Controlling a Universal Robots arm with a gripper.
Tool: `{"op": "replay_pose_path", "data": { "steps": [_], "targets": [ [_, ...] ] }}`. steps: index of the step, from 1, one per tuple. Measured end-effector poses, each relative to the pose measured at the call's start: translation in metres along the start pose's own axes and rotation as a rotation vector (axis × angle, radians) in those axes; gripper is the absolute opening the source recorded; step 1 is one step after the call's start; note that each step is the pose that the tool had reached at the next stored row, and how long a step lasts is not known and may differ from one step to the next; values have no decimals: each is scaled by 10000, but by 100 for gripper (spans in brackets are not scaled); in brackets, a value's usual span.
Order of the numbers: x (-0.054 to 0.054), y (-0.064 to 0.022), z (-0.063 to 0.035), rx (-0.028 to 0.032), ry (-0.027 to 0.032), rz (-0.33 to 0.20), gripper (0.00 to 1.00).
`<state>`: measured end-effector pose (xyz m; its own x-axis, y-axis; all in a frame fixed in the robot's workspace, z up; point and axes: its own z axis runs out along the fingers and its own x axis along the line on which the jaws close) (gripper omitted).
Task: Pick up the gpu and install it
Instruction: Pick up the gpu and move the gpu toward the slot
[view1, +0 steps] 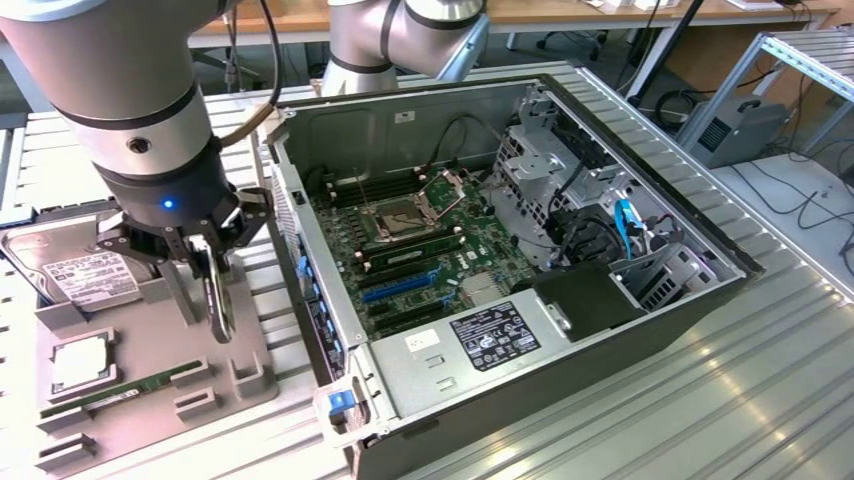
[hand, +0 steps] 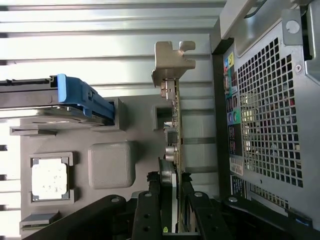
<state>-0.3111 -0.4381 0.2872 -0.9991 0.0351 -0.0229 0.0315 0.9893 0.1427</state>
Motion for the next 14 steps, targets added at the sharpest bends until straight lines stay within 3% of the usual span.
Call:
{"op": "replay_pose_path", "data": {
  "steps": [14],
  "targets": [
    [1, 58, -22, -34, 1, 0, 27]
  ]
}}
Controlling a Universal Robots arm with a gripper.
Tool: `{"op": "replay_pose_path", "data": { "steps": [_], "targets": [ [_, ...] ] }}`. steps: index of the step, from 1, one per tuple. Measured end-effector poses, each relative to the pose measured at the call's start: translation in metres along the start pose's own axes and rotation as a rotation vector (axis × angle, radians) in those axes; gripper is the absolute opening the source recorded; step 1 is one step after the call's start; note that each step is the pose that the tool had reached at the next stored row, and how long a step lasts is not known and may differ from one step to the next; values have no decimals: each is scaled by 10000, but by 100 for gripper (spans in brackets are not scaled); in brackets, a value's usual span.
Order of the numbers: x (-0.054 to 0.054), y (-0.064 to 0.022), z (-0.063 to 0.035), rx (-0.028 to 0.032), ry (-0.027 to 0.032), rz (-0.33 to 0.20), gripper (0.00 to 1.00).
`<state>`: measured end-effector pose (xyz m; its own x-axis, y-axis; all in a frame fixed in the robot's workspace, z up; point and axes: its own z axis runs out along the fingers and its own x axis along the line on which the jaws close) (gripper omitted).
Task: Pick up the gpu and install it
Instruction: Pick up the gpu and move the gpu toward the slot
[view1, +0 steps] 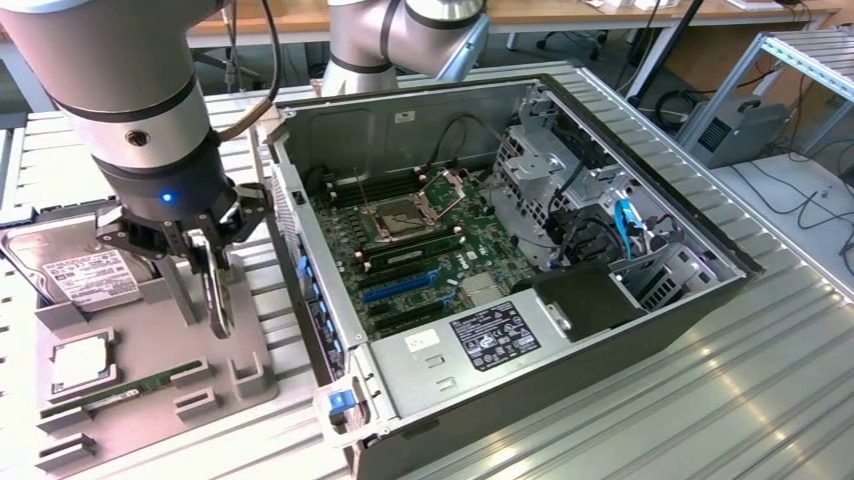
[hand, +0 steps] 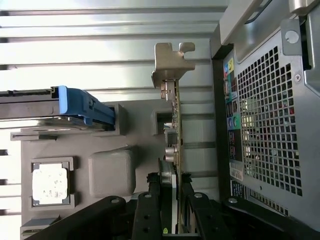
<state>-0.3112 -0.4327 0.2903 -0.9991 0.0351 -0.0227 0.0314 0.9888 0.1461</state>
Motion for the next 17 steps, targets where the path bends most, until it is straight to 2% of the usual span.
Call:
{"op": "replay_pose_path", "data": {
  "steps": [5, 10, 17],
  "targets": [
    [-3, 29, -147, -67, 2, 2, 27],
    [-7, 71, -338, -145, 4, 6, 27],
    [-11, 139, -554, -195, 7, 7, 27]
  ]
}}
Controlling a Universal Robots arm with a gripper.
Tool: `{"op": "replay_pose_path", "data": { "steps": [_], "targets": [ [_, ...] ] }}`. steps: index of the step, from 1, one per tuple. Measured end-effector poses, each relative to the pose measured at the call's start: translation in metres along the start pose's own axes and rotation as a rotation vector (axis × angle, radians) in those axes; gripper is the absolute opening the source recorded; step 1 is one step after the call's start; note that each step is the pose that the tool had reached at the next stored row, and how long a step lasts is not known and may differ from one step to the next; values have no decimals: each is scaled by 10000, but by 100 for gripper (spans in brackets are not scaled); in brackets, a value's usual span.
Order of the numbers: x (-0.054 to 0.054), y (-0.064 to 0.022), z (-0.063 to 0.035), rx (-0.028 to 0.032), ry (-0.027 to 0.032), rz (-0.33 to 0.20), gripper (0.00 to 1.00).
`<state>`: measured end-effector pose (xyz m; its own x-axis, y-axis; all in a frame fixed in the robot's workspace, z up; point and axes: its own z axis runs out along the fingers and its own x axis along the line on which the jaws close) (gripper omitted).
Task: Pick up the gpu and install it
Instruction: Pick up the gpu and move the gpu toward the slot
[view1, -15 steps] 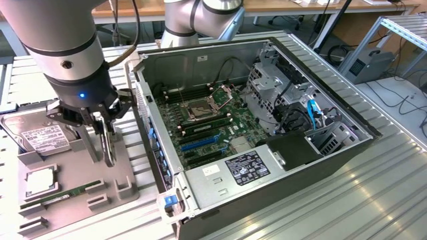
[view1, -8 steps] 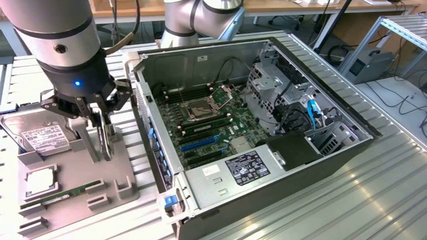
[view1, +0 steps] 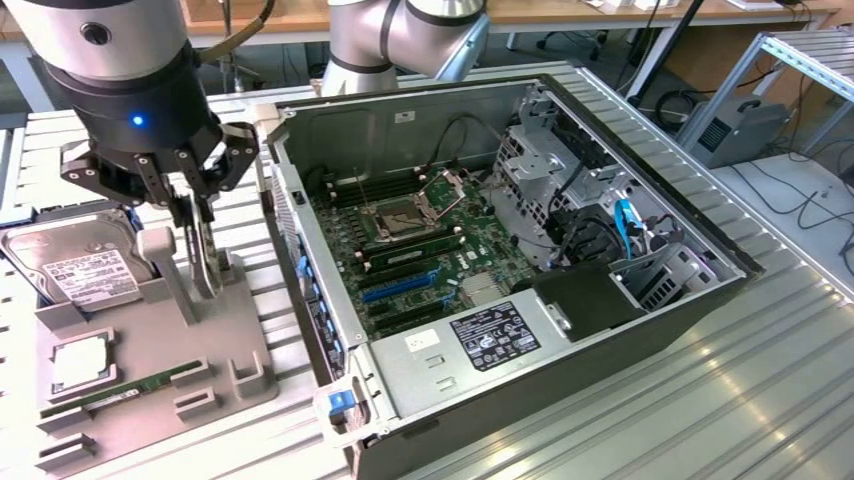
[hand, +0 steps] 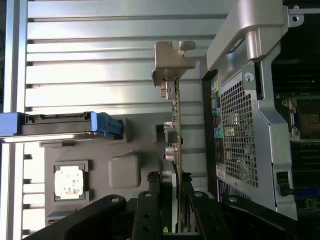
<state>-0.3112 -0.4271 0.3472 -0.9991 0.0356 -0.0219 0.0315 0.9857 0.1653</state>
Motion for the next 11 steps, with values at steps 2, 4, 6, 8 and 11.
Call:
{"op": "replay_pose_path", "data": {
  "steps": [2, 4, 6, 8, 11],
  "targets": [
    [0, 14, -22, -7, -1, 0, 27],
    [0, 28, -34, -14, -2, 0, 27],
    [0, 40, -38, -15, -1, 0, 27],
    [1, 53, -38, -16, -2, 1, 27],
    [1, 71, -35, -16, -1, 0, 27]
  ]
}}
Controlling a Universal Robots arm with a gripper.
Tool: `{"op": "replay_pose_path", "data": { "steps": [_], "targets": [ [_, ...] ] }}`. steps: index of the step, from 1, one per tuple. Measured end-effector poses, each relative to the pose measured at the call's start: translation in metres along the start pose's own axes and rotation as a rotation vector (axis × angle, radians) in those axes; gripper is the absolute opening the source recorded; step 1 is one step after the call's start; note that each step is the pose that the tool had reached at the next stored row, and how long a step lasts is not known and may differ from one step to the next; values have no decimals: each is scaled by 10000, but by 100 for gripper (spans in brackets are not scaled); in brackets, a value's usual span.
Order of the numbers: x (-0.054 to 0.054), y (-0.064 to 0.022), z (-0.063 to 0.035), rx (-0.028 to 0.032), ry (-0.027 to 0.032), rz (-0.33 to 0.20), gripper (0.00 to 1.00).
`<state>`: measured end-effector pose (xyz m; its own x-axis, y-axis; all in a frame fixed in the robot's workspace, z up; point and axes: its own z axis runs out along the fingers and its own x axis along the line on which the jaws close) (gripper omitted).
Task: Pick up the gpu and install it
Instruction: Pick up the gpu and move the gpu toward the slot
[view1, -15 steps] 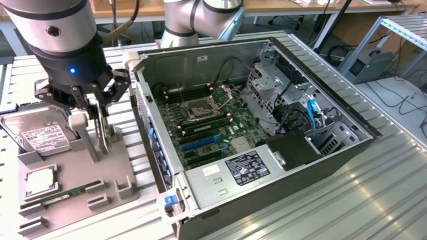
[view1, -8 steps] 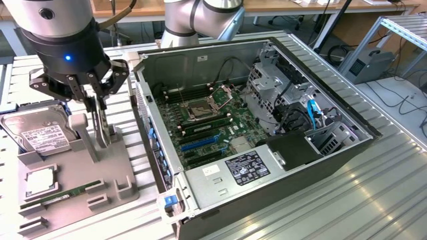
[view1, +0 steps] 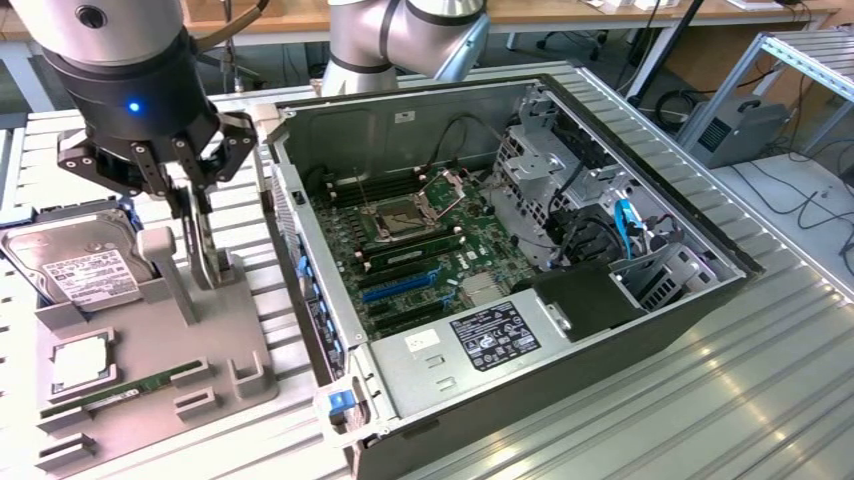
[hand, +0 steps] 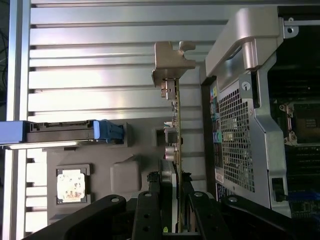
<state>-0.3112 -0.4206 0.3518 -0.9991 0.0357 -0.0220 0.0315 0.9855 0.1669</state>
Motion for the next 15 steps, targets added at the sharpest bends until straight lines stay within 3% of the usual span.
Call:
{"op": "replay_pose_path", "data": {
  "steps": [15],
  "targets": [
    [3, 77, 13, -3, 0, 0, 27]
  ]
}}
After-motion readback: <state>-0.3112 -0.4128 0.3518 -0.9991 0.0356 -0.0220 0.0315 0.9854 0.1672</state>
